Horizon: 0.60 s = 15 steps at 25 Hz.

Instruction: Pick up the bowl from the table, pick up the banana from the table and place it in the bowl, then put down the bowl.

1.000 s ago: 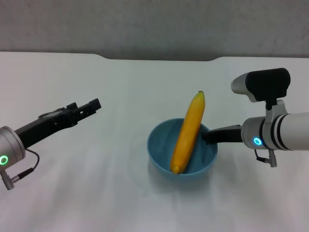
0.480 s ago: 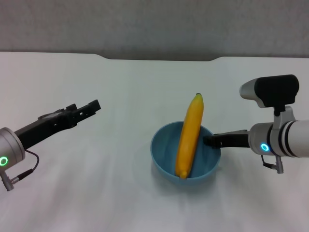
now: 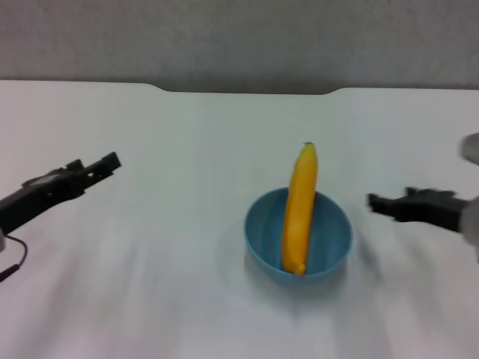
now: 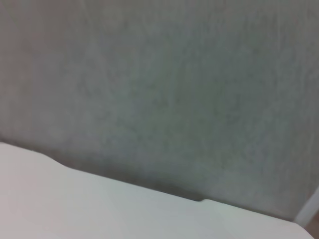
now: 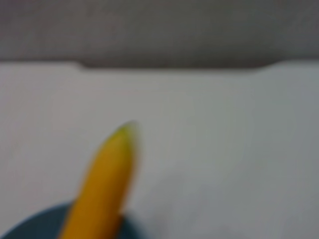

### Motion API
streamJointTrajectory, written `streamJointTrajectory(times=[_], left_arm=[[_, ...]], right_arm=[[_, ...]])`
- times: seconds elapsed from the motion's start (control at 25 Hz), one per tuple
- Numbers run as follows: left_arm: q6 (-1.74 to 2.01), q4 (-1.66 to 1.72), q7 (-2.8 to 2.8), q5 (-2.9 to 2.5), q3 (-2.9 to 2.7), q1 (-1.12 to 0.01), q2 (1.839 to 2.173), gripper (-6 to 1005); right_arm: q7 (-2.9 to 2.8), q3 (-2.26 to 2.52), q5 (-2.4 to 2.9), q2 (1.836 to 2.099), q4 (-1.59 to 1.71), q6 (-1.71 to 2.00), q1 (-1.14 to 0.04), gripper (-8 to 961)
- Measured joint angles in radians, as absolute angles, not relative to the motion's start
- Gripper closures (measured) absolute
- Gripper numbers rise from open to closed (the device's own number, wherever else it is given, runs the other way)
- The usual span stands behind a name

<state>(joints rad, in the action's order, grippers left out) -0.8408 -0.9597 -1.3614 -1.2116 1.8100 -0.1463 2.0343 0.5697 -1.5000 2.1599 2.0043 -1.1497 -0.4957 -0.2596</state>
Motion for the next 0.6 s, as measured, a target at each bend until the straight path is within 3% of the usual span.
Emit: streamJointTrajectory(times=[0.2, 0.4, 0.6], left_arm=[[-0.848, -0.904, -1.480, -1.145, 1.844, -0.137, 2.038, 100], [-0.883, -0.841, -1.699, -0.995, 1.842, -0.114, 2.040, 101], [-0.998, -0.709, -2.031, -0.809, 1.838, -0.106, 2.042, 101]], right_arm=[[0.658, -1.472, 2.129, 2.007, -1.241, -0.294, -0.114, 187], [0.734, -1.400, 2.087, 2.008, -1.250, -0.172, -0.063, 72], [0.742, -1.318, 2.090, 2.007, -1.239, 0.058, -0.013, 68]])
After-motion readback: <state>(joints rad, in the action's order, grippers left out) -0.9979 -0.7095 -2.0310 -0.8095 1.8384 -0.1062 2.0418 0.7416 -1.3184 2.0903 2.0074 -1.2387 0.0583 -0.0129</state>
